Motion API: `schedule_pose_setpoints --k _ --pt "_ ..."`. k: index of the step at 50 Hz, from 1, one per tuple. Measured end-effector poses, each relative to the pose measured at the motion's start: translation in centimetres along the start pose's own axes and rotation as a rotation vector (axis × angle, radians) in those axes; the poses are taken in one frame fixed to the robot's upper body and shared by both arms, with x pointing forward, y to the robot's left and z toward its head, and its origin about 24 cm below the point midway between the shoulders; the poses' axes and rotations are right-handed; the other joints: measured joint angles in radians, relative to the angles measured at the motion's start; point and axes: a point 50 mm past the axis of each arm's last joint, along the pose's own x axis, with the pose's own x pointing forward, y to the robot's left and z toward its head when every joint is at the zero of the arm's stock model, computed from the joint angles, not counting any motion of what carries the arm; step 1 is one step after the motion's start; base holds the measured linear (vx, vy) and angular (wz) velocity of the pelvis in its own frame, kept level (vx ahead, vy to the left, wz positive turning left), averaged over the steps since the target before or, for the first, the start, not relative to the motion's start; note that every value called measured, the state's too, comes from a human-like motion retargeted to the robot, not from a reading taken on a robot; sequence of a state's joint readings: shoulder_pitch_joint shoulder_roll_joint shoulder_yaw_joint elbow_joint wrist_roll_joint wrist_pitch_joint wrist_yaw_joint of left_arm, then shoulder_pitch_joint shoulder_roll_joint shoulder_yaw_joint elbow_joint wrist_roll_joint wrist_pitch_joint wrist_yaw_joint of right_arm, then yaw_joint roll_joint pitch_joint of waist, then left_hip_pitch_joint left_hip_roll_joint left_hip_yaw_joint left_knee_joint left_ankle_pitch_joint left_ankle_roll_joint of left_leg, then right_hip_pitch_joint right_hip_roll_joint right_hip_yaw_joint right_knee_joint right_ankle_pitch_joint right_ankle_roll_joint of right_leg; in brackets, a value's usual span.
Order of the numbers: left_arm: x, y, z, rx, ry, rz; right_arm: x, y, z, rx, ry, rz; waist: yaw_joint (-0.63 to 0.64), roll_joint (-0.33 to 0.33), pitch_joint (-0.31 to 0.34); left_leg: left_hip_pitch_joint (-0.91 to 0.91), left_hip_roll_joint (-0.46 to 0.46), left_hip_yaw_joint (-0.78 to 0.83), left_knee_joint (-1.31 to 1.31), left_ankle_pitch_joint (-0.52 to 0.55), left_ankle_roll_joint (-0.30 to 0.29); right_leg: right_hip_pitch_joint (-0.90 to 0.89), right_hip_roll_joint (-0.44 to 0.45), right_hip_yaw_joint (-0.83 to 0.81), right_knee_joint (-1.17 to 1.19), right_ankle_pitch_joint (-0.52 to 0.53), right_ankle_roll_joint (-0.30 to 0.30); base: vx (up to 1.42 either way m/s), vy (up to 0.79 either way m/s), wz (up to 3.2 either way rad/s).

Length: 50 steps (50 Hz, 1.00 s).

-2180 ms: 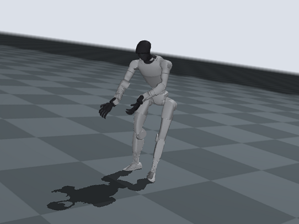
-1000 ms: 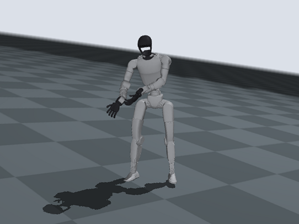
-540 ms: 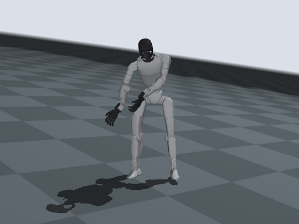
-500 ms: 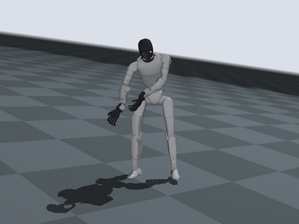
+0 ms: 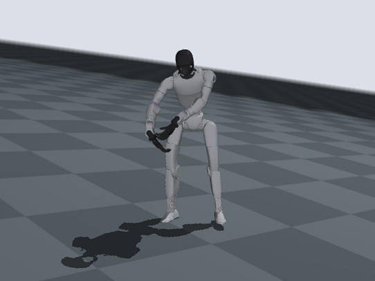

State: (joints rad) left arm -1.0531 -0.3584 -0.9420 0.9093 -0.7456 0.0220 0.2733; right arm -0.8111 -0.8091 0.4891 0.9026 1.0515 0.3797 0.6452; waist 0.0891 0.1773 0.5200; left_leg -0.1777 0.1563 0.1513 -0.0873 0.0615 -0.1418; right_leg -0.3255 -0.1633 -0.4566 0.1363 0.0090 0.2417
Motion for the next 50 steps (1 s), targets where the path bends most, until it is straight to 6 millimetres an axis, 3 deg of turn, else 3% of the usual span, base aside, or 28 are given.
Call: schedule_pose_setpoints --k 3,5,8,11,13,16,17,18,19,20,21,22,26,30,32,34,37,38,40,41,42,43,44,45,47,50 --pt "-0.6 0.2 0.5 -0.047 -0.05 -0.038 0.0 0.8 1.5 -0.119 -0.023 0.038 0.002 0.02 0.0 0.0 -0.003 0.006 0.0 0.004 -0.003 0.004 -0.001 0.0 -0.008 -0.002 -0.008 0.02 0.0 0.01" --pt "-2.0 0.9 0.1 -0.122 -0.087 -0.09 0.3 2.3 1.0 -0.194 -0.069 0.061 0.001 0.031 -0.002 0.001 -0.003 0.009 0.0 0.007 -0.007 0.01 0.0 -0.003 -0.013 -0.005 -0.014 0.07 -0.03 0.05" --pt "-5.3 2.8 -1.6 -0.201 -0.138 -0.143 0.7 5.4 -1.7 -0.205 -0.171 0.114 0.001 0.036 -0.004 0.008 0.001 0.018 0.0 0.009 -0.015 0.021 0.005 -0.007 -0.017 -0.01 -0.012 0.09 -0.05 0.06" --pt "-9.1 5.0 -3.7 -0.344 -0.146 -0.109 0.3 9.0 -5.4 -0.104 -0.222 0.205 0.006 0.031 -0.001 0.013 0.007 0.041 0.0 0.013 -0.023 0.028 0.013 -0.007 -0.022 -0.012 -0.004 0.08 -0.07 -0.01" --pt "-11.6 6.2 -5.0 -0.416 -0.134 -0.099 -0.2 11.3 -7.8 -0.064 -0.166 0.351 0.008 0.025 0.0 0.01 0.01 0.063 0.0 0.019 -0.025 0.025 0.018 -0.008 -0.026 -0.008 0.004 0.06 -0.06 0.01" --pt "-14.0 7.1 -6.0 -0.518 -0.126 -0.101 -0.7 13.6 -9.9 0.062 -0.081 0.574 0.005 0.014 0.0 -0.001 0.012 0.097 0.0 0.03 -0.029 0.018 0.023 -0.011 -0.033 0.0 0.015 0.03 -0.04 0.03" --pt "-14.4 7.0 -6.2 -0.525 -0.122 -0.139 -0.8 14.3 -10.4 0.078 -0.001 0.738 0.0 0.007 0.0 -0.01 0.012 0.108 0.009 0.028 -0.028 0.009 0.017 -0.016 -0.017 -0.006 0.016 0.01 -0.03 0.25" --pt "-14.7 6.5 -6.3 -0.502 -0.115 -0.23 -1.4 14.9 -10.9 0.042 0.183 1.037 -0.009 -0.006 0.0 -0.029 0.01 0.125 0.037 0.017 -0.027 -0.014 -0.001 -0.026 0.033 -0.03 0.016 0.0 -0.02 0.28" --pt "-14.5 5.7 -5.9 -0.585 -0.127 -0.33 -1.0 14.7 -10.5 0.026 0.233 1.066 -0.014 -0.014 0.0 -0.037 0.012 0.137 0.046 0.014 -0.032 -0.022 -0.005 -0.031 0.049 -0.036 0.017 -0.01 -0.02 0.23" --pt "-14.2 4.7 -5.1 -0.719 -0.157 -0.437 0.0 14.4 -9.8 -0.004 0.211 0.972 -0.016 -0.019 0.0 -0.041 0.014 0.147 0.047 0.016 -0.04 -0.024 -0.003 -0.033 0.047 -0.033 0.02 0.0 0.0 0.0" --pt "-12.5 5.9 -4.1 -0.72 -0.194 -0.132 3.0 12.4 -6.7 0.005 -0.146 0.226 -0.015 -0.018 0.0 -0.032 0.021 0.152 0.019 0.035 -0.049 -0.015 0.019 -0.028 0.003 -0.01 0.02 -0.06 -0.06 -0.12" --pt "-11.3 6.6 -3.1 -0.74 -0.225 0.074 3.3 9.9 -4.6 0.186 -0.341 -0.326 -0.016 -0.018 0.0 -0.027 0.026 0.156 0.0 0.048 -0.058 -0.008 0.036 -0.025 -0.031 0.009 0.02 -0.07 -0.07 -0.14" --pt "-6.4 6.2 0.3 -0.629 -0.265 0.156 5.8 6.3 1.4 0.153 -0.405 -0.632 -0.023 -0.033 0.0 -0.032 0.033 0.153 0.0 0.048 -0.074 -0.005 0.045 -0.031 -0.048 0.022 0.02 -0.03 -0.01 0.0" --pt "-3.7 7.3 1.0 -0.493 -0.233 0.315 5.0 4.0 6.6 0.136 -0.461 -0.915 -0.027 -0.048 0.0 -0.04 0.035 0.14 0.0 0.049 -0.083 -0.008 0.043 -0.038 -0.048 0.019 0.016 0.0 0.0 0.0" --pt "-4.2 8.2 0.3 -0.52 -0.226 0.343 5.1 4.6 7.1 0.15 -0.502 -0.895 -0.03 -0.056 0.0 -0.048 0.036 0.14 0.0 0.054 -0.081 -0.012 0.045 -0.042 -0.051 0.02 0.013 0.0 0.0 0.0" --pt "-5.9 8.9 -1.0 -0.6 -0.227 0.321 5.7 6.0 5.8 0.159 -0.523 -0.774 -0.034 -0.065 0.0 -0.053 0.035 0.147 0.0 0.06 -0.074 -0.011 0.045 -0.047 -0.055 0.021 0.015 0.05 -0.05 0.17" --pt "-10.0 9.5 -3.5 -0.732 -0.225 0.265 5.6 8.8 1.5 0.112 -0.498 -0.544 -0.026 -0.082 0.0 -0.061 0.039 0.179 0.0 0.077 -0.062 -0.013 0.054 -0.055 -0.066 0.028 0.02 0.05 -0.11 0.09" --pt "-11.5 9.5 -4.4 -0.759 -0.219 0.246 5.3 9.6 -0.2 -0.007 -0.452 -0.458 -0.019 -0.088 0.0 -0.065 0.04 0.193 0.0 0.085 -0.057 -0.017 0.058 -0.057 -0.068 0.03 0.02 0.03 -0.14 0.07" --pt "-14.1 9.7 -6.1 -0.865 -0.195 0.276 4.4 11.1 -4.0 0.213 -0.389 -0.372 -0.01 -0.095 0.0 -0.077 0.043 0.217 0.0 0.104 -0.054 -0.023 0.068 -0.064 -0.073 0.036 0.02 0.02 -0.13 0.1" --pt "-15.1 9.7 -6.8 -0.896 -0.178 0.284 4.1 11.6 -5.5 0.228 -0.329 -0.325 -0.006 -0.098 0.0 -0.085 0.042 0.223 0.0 0.112 -0.054 -0.027 0.07 -0.067 -0.072 0.038 0.02 0.02 -0.1 0.1" --pt "-16.1 9.7 -7.3 -0.918 -0.165 0.287 3.8 12.4 -6.7 0.167 -0.279 -0.279 -0.003 -0.101 0.0 -0.093 0.042 0.228 0.0 0.12 -0.056 -0.03 0.073 -0.07 -0.07 0.039 0.02 0.01 -0.06 0.08" --pt "-16.9 9.7 -7.5 -0.924 -0.159 0.283 3.4 13.3 -7.2 -0.048 -0.252 -0.237 -0.001 -0.103 0.0 -0.1 0.041 0.229 0.0 0.126 -0.06 -0.033 0.075 -0.072 -0.067 0.04 0.02 0.0 0.0 0.0" --pt "-17.3 9.5 -7.5 -0.949 -0.167 0.249 3.4 13.7 -8.1 -0.037 -0.201 -0.19 -0.002 -0.106 0.0 -0.109 0.041 0.227 0.0 0.13 -0.067 -0.034 0.077 -0.075 -0.063 0.04 0.02 0.0 0.0 0.0" --pt "-17.5 9.3 -7.3 -0.985 -0.183 0.202 3.6 14.0 -9.0 0.089 -0.142 -0.138 -0.005 -0.109 0.0 -0.118 0.042 0.224 0.0 0.134 -0.075 -0.035 0.08 -0.078 -0.06 0.041 0.02 0.0 0.0 0.0" --pt "-16.9 9.0 -6.8 -0.915 -0.17 0.215 4.5 14.5 -8.9 0.101 -0.138 -0.161 -0.009 -0.116 0.0 -0.136 0.046 0.232 0.0 0.13 -0.087 -0.033 0.084 -0.082 -0.055 0.043 0.02 0.0 0.04 -0.02" --pt "-14.7 8.6 -4.5 -0.807 -0.226 0.151 6.7 15.0 -6.1 0.088 -0.242 -0.229 -0.018 -0.134 0.0 -0.165 0.062 0.288 0.0 0.112 -0.112 -0.036 0.093 -0.087 -0.044 0.045 0.02 -0.03 0.1 -0.11"
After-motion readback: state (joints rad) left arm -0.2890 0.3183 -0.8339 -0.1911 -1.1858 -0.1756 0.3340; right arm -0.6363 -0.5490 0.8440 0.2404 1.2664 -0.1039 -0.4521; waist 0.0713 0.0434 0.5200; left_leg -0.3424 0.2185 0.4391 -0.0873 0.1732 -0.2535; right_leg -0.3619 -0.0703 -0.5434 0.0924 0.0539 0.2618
